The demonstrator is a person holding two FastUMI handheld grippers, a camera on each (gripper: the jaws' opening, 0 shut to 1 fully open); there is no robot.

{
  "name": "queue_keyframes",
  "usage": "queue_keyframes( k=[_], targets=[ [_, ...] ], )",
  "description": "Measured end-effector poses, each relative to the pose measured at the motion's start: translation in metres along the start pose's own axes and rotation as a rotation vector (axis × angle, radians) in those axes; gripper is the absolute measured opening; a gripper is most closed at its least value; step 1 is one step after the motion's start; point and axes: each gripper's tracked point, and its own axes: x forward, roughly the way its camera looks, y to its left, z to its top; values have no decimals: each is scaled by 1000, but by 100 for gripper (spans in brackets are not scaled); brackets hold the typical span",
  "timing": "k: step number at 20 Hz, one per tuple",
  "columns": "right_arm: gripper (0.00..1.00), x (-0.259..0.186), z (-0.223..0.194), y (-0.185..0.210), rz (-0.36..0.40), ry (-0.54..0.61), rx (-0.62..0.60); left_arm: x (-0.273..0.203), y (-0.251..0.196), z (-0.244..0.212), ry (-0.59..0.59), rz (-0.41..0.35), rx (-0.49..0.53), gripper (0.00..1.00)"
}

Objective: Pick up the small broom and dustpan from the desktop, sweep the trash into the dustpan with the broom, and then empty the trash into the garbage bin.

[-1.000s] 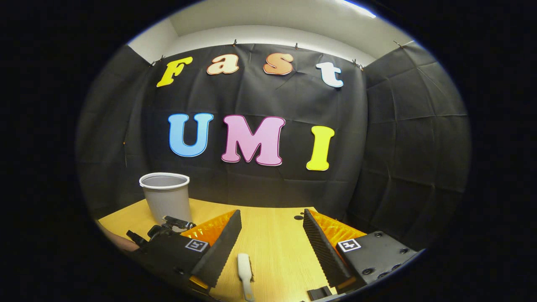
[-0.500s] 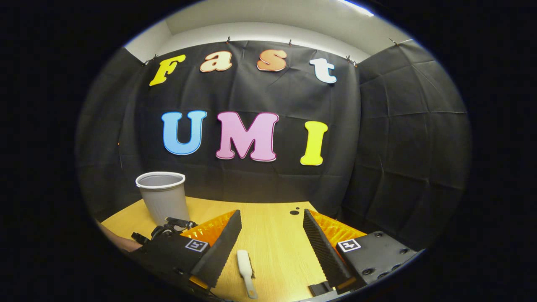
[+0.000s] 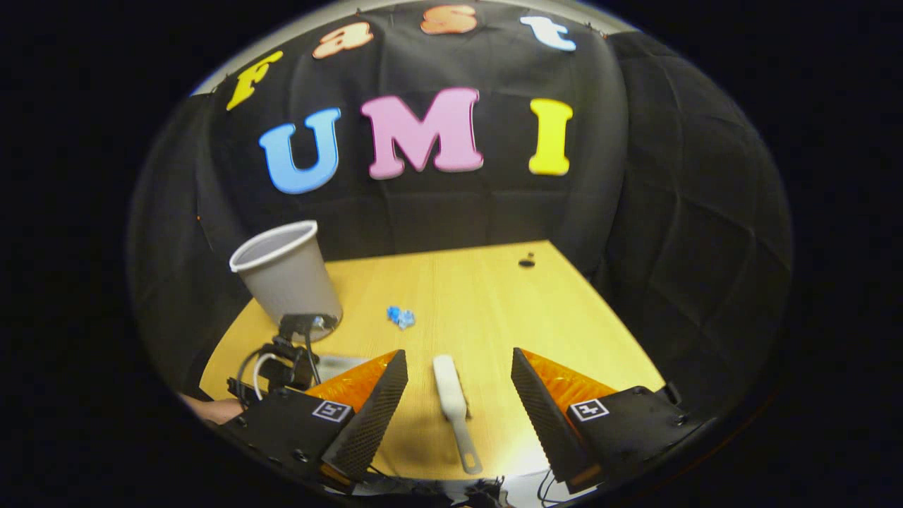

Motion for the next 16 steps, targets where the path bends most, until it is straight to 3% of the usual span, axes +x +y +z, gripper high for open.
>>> queue_keyframes(
  k=[3, 5, 8, 12, 15, 16],
  targets=[
    [97, 32, -76, -4, 3, 349, 105, 1, 0, 0, -23, -21, -9, 30],
    [97, 44, -112, -11, -7, 477, 14, 1, 0, 0, -42, -37, -25, 30],
    [98, 59, -142, -24, -40, 557, -152, 1, 1, -2, -62, -60, -15, 29],
    [97, 81, -169, -18, -32, 712, -144, 2, 2, -2, -67, -60, 10, 29],
    [98, 96, -176, -22, -63, 756, -198, 1, 2, -3, -65, -46, 48, 28],
    [90, 98, -177, -22, -58, 777, -222, 2, 2, -3, -68, -44, 54, 29]
  ],
)
